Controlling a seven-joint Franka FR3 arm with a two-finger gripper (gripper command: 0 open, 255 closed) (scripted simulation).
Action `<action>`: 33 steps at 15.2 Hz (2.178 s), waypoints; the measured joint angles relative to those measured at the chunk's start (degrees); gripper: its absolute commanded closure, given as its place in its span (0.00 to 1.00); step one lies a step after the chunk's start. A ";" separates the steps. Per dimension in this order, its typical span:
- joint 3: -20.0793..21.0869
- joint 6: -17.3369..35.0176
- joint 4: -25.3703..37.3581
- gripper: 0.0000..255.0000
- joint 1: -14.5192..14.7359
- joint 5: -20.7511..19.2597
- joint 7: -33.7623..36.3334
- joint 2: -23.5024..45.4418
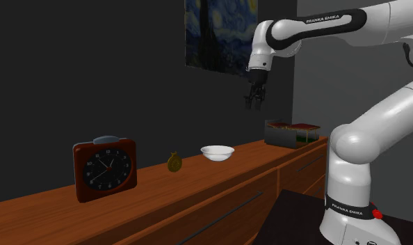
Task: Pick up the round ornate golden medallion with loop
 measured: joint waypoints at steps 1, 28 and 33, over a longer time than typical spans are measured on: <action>0.00 0.00 0.00 0.00 0.00 0.00 0.00 0.00; 22.05 14.77 36.49 0.00 -3.06 -20.44 50.01 59.28; 20.56 11.77 47.92 0.00 0.02 -25.44 55.46 70.23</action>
